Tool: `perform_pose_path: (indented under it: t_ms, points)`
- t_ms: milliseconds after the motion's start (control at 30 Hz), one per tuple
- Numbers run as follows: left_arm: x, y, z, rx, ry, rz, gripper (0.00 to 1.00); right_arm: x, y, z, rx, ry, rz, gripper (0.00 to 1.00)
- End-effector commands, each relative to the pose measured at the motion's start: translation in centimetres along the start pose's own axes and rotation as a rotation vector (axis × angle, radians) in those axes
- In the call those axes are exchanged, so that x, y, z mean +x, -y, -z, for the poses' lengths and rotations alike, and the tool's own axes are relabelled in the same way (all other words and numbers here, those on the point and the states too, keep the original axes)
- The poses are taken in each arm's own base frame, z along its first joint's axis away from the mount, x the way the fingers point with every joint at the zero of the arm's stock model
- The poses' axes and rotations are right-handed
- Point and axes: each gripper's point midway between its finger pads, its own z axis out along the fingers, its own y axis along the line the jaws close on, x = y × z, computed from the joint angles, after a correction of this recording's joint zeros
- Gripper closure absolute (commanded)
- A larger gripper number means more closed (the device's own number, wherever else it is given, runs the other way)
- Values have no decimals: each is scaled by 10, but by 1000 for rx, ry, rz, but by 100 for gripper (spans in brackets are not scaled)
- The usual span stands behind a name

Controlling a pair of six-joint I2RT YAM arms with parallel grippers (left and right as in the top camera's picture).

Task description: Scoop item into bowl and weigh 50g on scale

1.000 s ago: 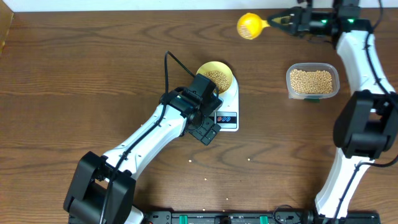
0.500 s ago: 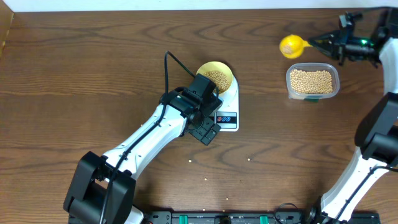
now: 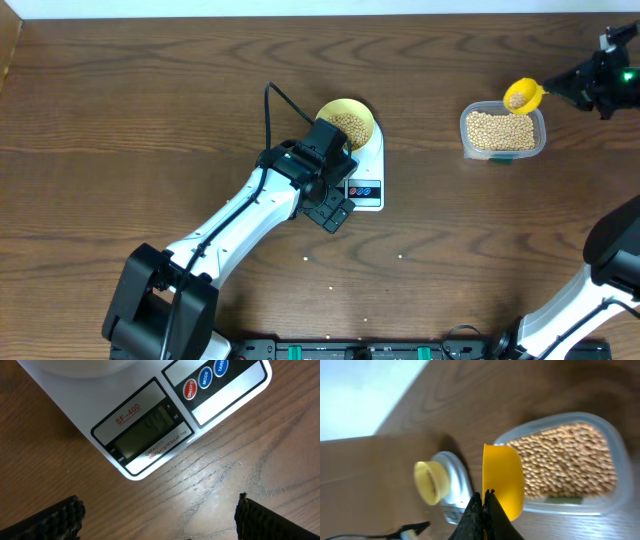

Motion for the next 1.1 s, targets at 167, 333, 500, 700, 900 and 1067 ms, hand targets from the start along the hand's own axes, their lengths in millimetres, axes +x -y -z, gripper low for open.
perform_pose_path:
  t_ms: [167, 333, 500, 700, 900, 1067]
  points:
    - [5, 0, -4, -6, -20, 8, 2, 8, 17, -27, 343, -28, 141, 99]
    - [5, 0, -4, -6, -20, 7, 2, 9, 25, -33, 582, -22, 236, 99]
    - [5, 0, -4, -6, -20, 7, 2, 9, 24, -33, 797, -32, 413, 99]
    - [5, 0, -4, -6, -20, 7, 2, 9, 0, -44, 911, -35, 618, 99]
    - [5, 0, -4, -6, -20, 7, 2, 5, -11, -41, 1028, -6, 704, 99]
    - [5, 0, -4, -6, -20, 7, 2, 2, -17, -47, 996, 11, 717, 99]
